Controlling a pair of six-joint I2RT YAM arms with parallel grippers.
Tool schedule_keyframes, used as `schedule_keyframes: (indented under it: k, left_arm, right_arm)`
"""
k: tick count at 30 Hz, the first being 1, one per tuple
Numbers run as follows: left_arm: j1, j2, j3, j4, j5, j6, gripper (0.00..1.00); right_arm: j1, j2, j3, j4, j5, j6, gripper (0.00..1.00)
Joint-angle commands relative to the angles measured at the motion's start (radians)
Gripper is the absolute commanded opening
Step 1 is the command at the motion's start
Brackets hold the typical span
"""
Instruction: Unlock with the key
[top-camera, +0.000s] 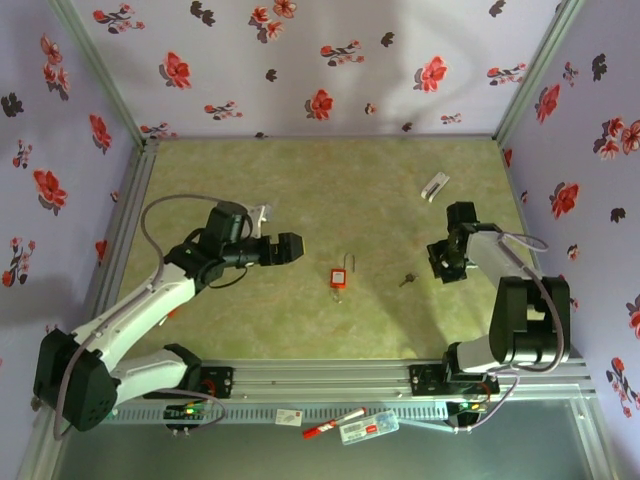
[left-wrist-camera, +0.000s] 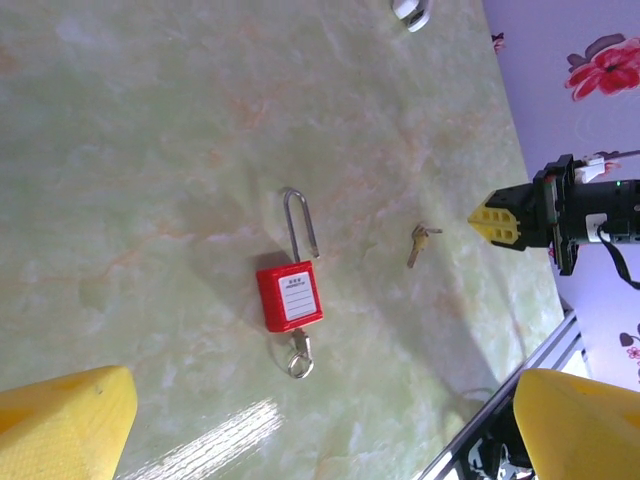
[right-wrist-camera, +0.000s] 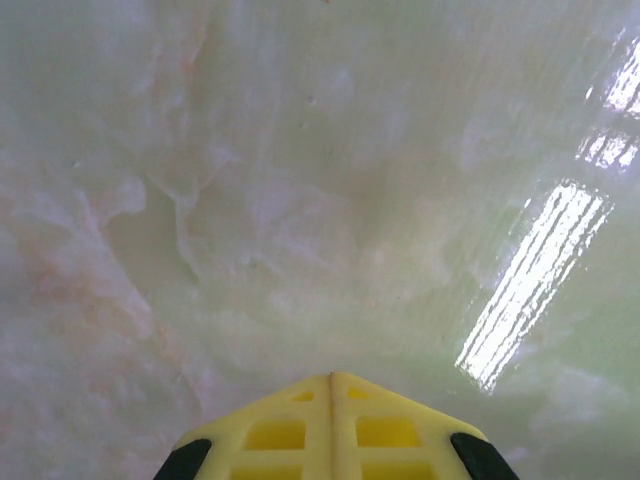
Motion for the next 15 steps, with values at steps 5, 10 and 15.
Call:
schedule_keyframes:
  k: [5, 10, 15]
  left_arm:
    - [-0.011, 0.022, 0.048, 0.061, 0.032, -0.031, 0.97]
    - [-0.01, 0.004, 0.037, 0.056, 0.027, -0.031, 0.96]
    - [-0.01, -0.016, 0.031, 0.035, 0.008, -0.019, 0.97]
  right_arm:
    - [0.023, -0.017, 0.014, 0.004, -0.09, -0.149, 0.0]
    - [0.11, 0.017, 0.135, -0.142, -0.066, -0.495, 0.33]
    - [0.167, 0.023, 0.196, -0.274, 0.017, -0.74, 0.48]
